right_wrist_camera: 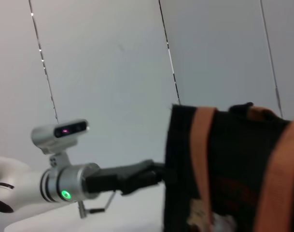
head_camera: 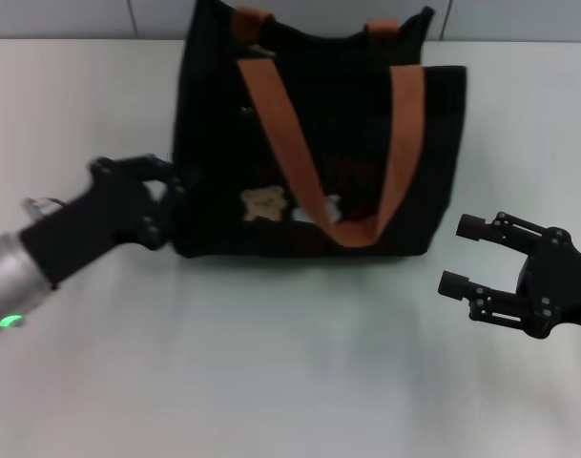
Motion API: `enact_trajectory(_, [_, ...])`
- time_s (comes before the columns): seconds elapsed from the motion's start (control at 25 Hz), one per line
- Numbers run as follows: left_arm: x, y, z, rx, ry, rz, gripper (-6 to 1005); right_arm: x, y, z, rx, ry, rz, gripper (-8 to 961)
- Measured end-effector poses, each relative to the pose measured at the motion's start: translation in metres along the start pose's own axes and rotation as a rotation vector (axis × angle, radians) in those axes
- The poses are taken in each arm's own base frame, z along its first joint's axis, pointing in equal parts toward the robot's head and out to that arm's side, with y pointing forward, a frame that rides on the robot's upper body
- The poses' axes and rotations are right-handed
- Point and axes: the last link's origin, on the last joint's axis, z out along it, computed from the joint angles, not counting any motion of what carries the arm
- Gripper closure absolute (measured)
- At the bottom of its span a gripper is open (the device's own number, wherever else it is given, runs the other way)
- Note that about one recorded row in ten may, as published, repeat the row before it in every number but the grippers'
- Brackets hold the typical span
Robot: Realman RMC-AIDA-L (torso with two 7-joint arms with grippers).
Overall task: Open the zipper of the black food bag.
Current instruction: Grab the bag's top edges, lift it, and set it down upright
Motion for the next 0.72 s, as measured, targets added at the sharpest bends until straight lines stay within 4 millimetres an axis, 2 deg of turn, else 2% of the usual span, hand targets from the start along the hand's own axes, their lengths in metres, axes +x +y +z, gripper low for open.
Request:
enact_trajectory(0.16, [0.025,-0.016,-0.023,-0.027,0.049,0.05,924,0.002,0.0,0.007,0.003,-0.006,0.02,166])
enact_trajectory(0.2, [0.039,-0.019,-0.032,-0.071,0.082,0.082,924,0.003,-0.002,0.014,-0.001,-0.004,0.029,166])
enact_trajectory(0.24, [0.039,-0.019,-0.032,-0.071,0.082,0.082,924,0.003,-0.002,0.014,-0.001,-0.004,0.029,166])
enact_trajectory(0.4, [0.075,-0.022,-0.041,-0.222,0.166,0.18,924,0.003,-0.005,0.036,-0.013,-0.003,0.059,166])
enact_trajectory(0.52, [0.083,-0.023,-0.04,-0.262,0.156,0.222,924,-0.001,-0.005,0.038,-0.012,-0.038,0.065,167])
enact_trajectory(0.6, [0.088,-0.025,-0.037,-0.313,0.106,0.28,924,-0.011,-0.009,0.029,0.054,-0.151,0.066,167])
enact_trajectory(0.72, [0.089,-0.026,-0.034,-0.342,0.08,0.302,924,-0.016,-0.013,0.023,0.117,-0.217,0.056,167])
